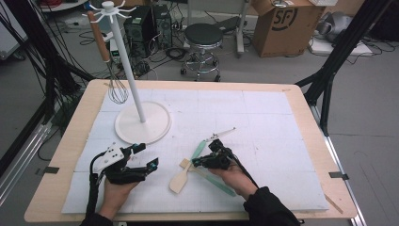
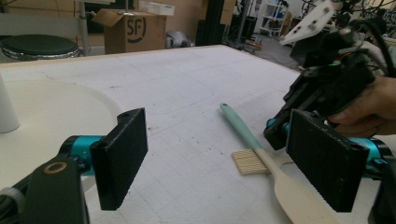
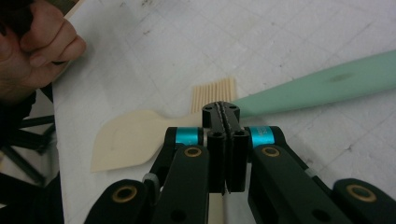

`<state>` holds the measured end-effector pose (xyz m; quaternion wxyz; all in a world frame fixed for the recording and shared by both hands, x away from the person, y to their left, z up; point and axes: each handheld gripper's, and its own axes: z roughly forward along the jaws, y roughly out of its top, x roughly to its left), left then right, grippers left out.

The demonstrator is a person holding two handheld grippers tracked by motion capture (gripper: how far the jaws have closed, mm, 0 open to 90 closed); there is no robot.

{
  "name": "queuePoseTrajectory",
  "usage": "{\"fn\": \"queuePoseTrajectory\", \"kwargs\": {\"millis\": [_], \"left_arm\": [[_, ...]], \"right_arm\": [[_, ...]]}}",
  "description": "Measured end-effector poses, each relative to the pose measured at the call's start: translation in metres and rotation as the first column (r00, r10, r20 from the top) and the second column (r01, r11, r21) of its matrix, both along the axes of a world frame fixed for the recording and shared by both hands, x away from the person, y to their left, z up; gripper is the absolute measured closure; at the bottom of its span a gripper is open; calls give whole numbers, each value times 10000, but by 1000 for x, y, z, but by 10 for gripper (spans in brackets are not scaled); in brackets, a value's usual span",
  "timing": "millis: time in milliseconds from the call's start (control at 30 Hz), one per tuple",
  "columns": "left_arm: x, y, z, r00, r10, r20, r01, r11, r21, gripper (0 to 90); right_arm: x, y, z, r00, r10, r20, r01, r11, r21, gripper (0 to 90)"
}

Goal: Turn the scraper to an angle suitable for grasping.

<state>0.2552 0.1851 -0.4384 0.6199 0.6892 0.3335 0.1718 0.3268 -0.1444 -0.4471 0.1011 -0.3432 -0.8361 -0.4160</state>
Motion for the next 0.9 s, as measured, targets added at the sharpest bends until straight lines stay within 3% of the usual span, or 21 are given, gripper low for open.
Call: {"fn": "queuePoseTrajectory", "kwargs": {"millis": [133, 267, 700, 900], "left_arm": [[0, -1, 0, 10000, -46, 12, 46, 10000, 45, 215], [0, -2, 0, 10000, -20, -1, 20, 10000, 24, 215], [0, -1, 0, 10000, -77, -26, 77, 10000, -5, 215], [0, 1, 0, 10000, -60, -29, 60, 10000, -77, 215]], "right_arm": [[-11, 4, 5, 9989, 459, -37, -457, 9985, 310, 898], [-18, 14, 0, 9972, 746, -87, -746, 9972, 47, 898], [-11, 37, -7, 9964, 846, -36, -846, 9963, -147, 899], [-16, 31, 1, 9957, 903, 210, -901, 9959, -99, 898]]}}
